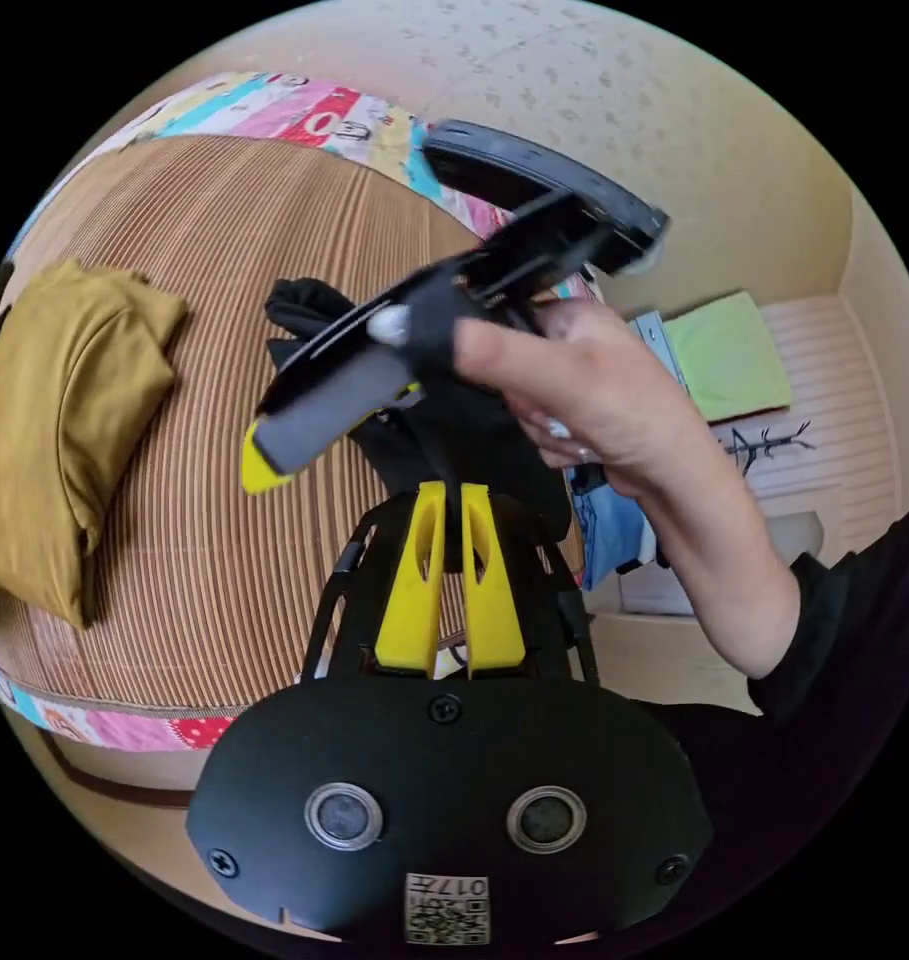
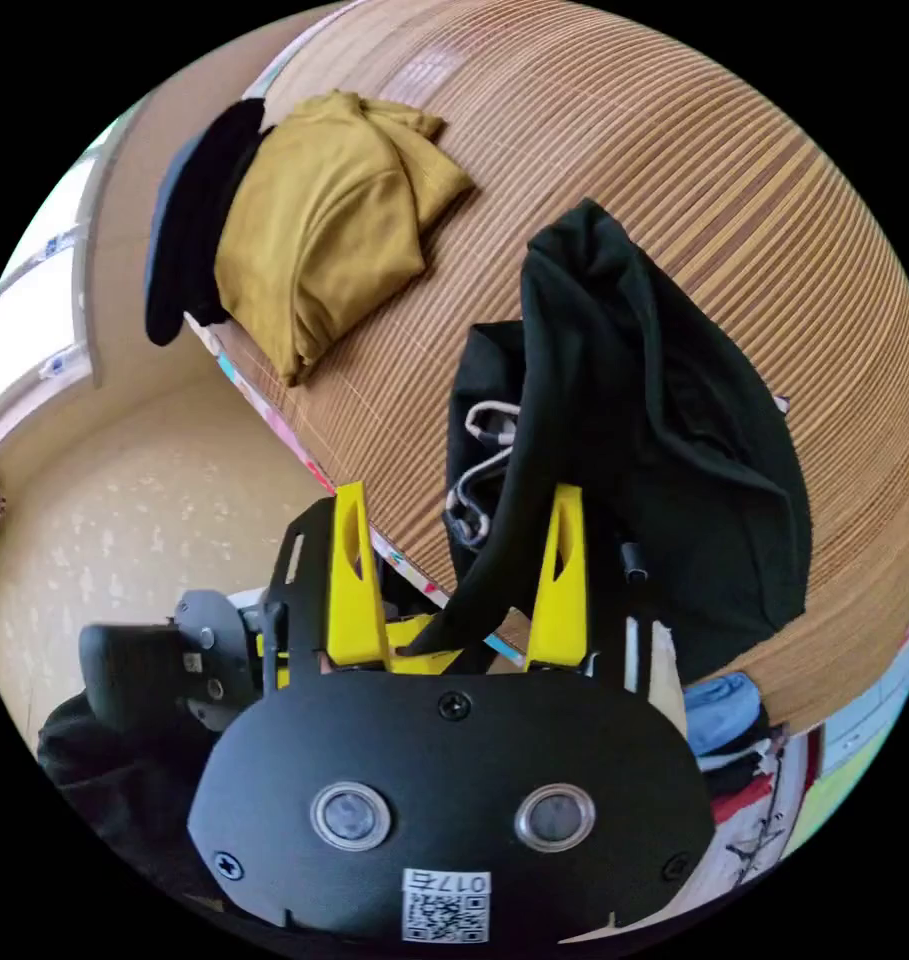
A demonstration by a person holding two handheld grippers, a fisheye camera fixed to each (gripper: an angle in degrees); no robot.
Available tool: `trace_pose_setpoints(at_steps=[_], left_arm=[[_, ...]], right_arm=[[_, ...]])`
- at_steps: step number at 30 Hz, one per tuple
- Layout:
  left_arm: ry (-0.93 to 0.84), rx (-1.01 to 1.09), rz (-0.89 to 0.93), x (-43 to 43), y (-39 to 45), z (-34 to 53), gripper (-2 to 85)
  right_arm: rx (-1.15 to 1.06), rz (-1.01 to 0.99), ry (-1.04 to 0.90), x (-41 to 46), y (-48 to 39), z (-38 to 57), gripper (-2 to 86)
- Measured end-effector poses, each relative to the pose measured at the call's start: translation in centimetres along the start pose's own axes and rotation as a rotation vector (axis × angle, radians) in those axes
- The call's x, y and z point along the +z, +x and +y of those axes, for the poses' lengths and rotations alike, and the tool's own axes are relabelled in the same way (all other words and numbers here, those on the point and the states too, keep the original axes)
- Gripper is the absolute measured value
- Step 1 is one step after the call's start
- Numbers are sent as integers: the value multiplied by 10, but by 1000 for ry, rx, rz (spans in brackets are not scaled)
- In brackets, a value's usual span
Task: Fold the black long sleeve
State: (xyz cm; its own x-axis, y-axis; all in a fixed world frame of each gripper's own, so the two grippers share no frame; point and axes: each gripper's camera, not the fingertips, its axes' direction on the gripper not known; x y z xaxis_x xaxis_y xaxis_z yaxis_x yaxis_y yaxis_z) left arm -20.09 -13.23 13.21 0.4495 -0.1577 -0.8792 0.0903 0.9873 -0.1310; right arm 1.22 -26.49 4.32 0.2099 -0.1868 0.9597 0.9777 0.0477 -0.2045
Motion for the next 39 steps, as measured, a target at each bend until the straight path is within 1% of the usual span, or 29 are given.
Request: trace_pose_setpoints(at_steps=[1,2,3,4,5,6,7,8,9,10,11,12,14,15,17,19,21,23,24,26,27,28,29,31,32,34,36,38,39], left_arm=[[-2,42,-22,5,13,-1,26],[1,58,-28,7,18,-2,27],[17,87,-18,7,26,-1,35],[46,121,42,5,32,2,47],[62,135,90,3,33,3,55],[101,146,212,0,32,7,70],[144,131,332,-1,26,12,82],[162,115,384,-1,21,15,88],[181,75,452,5,12,18,101],[173,40,468,15,4,21,111],[158,22,460,22,0,21,116],[114,-12,431,40,-8,20,128],[28,-59,398,76,-21,18,152],[-28,-97,395,103,-30,16,165],[-98,-144,401,143,-40,17,174],[-226,-183,360,193,-46,20,175],[-317,-196,333,222,-47,23,169],[-412,-232,372,246,-48,30,136],[-453,-257,419,257,-46,36,108],[-433,-307,481,258,-42,44,69],[-395,-343,534,253,-37,48,42],[-375,-356,592,247,-26,49,40],[-372,-355,614,244,-19,49,38],[-375,-326,656,230,20,47,35],[-378,-317,660,226,30,47,34],[-402,-283,661,213,70,48,33],[-401,-260,653,201,97,50,32],[-397,-226,628,189,123,50,33],[-379,-208,614,180,138,48,36]], right_arm=[[18,95,20,-4,2,9,131],[23,129,76,-13,11,27,80],[31,115,104,-18,18,39,78],[27,26,160,-28,39,68,73],[-4,-122,218,-37,67,102,71],[-10,-209,251,-40,84,121,70],[-5,-386,346,-42,124,164,70],[-4,-553,470,-37,167,213,69],[-6,-620,527,-32,188,237,69],[4,-710,632,-17,226,284,69],[53,-754,710,5,261,324,70],[94,-770,726,18,279,340,71],[283,-772,734,74,337,389,79],[325,-760,739,86,346,399,81],[487,-746,740,120,370,436,111],[546,-747,744,133,369,463,148],[569,-773,733,147,356,488,172],[577,-904,718,178,332,512,189],[580,-949,717,187,326,516,192],[606,-1140,715,229,303,524,209],[618,-1199,716,240,298,524,215],[629,-1331,735,261,289,521,228],[621,-1459,784,276,281,516,242],[612,-1541,829,285,272,504,258],[602,-1585,864,284,270,494,283],[575,-1639,928,274,274,480,297],[565,-1664,925,262,281,462,247],[548,-1750,999,242,287,451,124],[534,-1752,1016,233,287,451,111]])
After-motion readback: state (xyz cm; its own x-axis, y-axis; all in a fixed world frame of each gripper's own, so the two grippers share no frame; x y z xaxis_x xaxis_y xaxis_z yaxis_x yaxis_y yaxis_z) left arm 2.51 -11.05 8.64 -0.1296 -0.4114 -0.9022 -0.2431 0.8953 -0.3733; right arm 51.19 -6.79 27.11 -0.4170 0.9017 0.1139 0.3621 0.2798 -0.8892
